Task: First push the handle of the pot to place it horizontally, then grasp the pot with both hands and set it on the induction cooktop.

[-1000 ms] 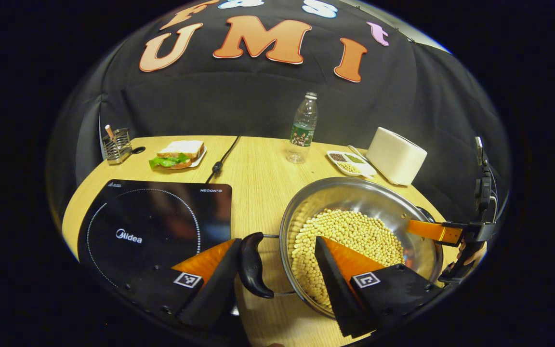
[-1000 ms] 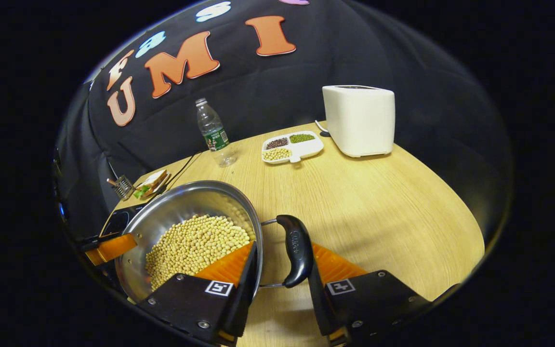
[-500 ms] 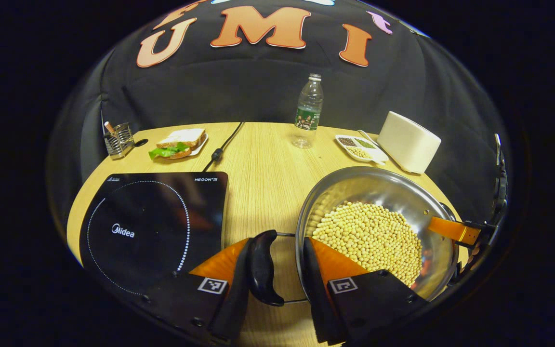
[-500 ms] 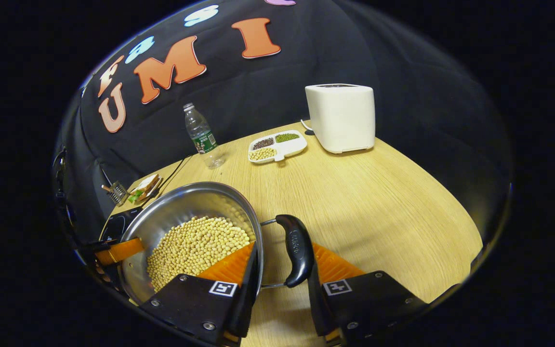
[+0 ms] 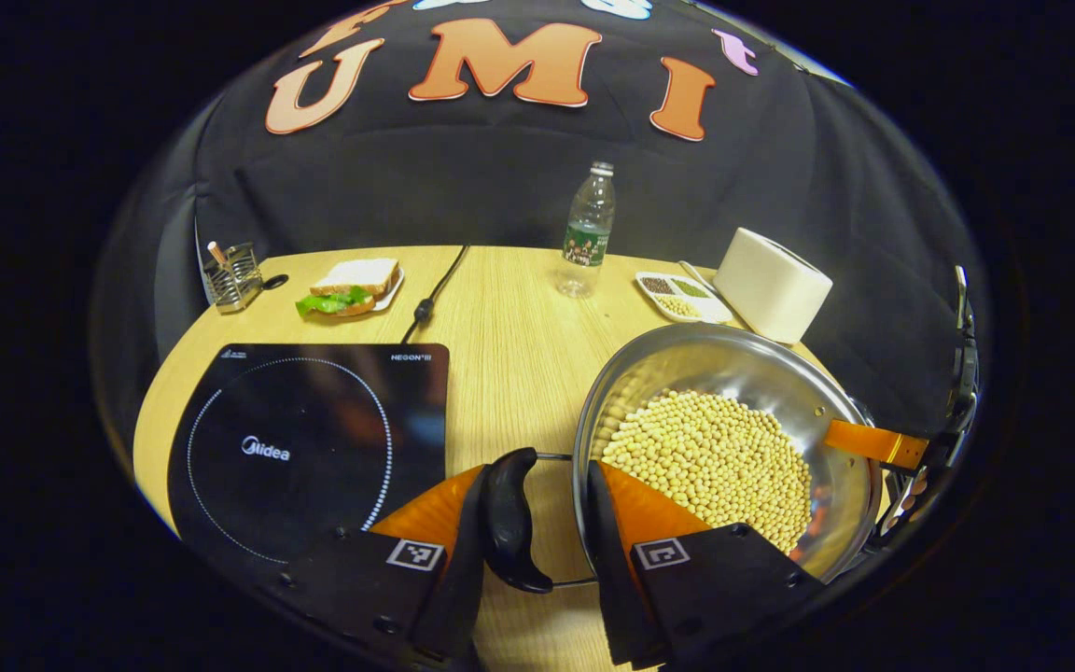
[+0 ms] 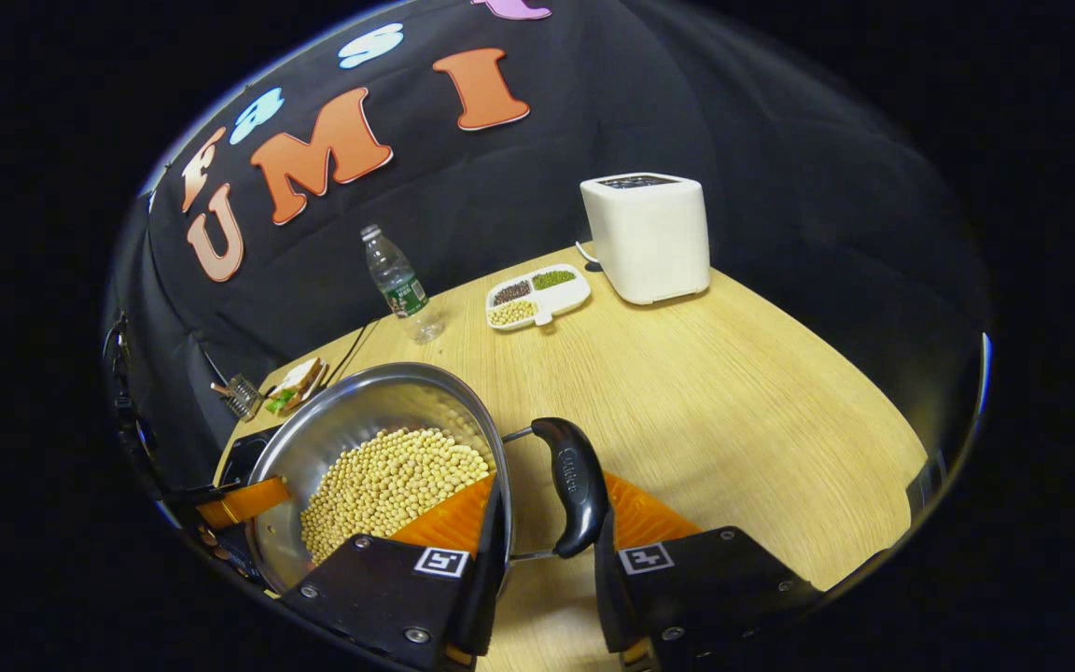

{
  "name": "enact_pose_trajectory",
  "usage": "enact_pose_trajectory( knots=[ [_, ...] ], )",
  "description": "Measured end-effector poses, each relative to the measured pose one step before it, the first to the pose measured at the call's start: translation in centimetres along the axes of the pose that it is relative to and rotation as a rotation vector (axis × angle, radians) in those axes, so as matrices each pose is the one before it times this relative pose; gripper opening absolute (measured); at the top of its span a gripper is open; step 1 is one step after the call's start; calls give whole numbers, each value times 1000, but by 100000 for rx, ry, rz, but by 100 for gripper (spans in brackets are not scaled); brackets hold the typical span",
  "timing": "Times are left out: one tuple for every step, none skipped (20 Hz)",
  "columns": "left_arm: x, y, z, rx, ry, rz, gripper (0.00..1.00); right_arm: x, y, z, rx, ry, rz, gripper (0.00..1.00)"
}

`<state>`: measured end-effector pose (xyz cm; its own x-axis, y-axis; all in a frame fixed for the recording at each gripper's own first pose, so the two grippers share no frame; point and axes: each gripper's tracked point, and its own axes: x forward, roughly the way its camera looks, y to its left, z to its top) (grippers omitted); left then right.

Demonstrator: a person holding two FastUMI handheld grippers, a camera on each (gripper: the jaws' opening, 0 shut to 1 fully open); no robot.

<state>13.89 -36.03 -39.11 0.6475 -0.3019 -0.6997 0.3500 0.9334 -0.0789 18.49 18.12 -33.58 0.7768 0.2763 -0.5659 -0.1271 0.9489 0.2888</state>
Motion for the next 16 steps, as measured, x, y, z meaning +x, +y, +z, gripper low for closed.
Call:
enact_pose_trajectory(
  knots=[
    [-706, 250, 517, -103, -378, -401, 59, -498, 515, 376, -134, -869, 502, 44],
    [-429, 398, 402, -255, -351, -206, 60, -459, 644, 233, -297, -649, 501, 44],
    [-649, 449, 329, -281, -205, -96, 59, -320, 724, 270, -253, -693, 588, 44],
    [-733, 509, 300, -123, -237, 149, 60, -461, 779, 213, -377, -617, 784, 39],
    [-603, 544, 332, 226, -387, 348, 60, -234, 687, 160, -162, -255, 646, 44],
    [-557, 761, 334, 584, -677, 811, 59, -321, 884, 69, 99, -173, 932, 44],
    [-551, 694, 272, 380, -646, 914, 59, -349, 846, 113, 244, -218, 1011, 44],
    [-592, 771, 343, 124, -535, 901, 60, -65, 973, -90, 308, 16, 1073, 44],
    [-525, 898, 201, -553, -49, 1017, 60, -94, 1043, -71, 395, 127, 1101, 44],
    [-544, 883, 340, -456, -209, 954, 60, 44, 1143, -160, 149, 304, 1152, 44],
    [-586, 1130, 113, -265, -356, 1063, 60, 64, 1235, -145, -213, 218, 1162, 44],
    [-542, 1012, 68, -80, -340, 1002, 60, -15, 1107, -192, -423, 128, 1040, 44],
    [-438, 1081, 26, -485, -18, 916, 59, 43, 1159, -234, -338, 480, 1015, 44],
    [-433, 1121, -69, -1041, 221, 889, 60, -22, 1105, -217, -297, 518, 1115, 44],
    [-432, 1112, -57, -1082, 17, 804, 60, 9, 1167, -146, -477, 328, 1009, 44],
    [-363, 1079, 57, -866, 233, 869, 60, 319, 1236, -204, -505, 324, 953, 44]
  ],
)
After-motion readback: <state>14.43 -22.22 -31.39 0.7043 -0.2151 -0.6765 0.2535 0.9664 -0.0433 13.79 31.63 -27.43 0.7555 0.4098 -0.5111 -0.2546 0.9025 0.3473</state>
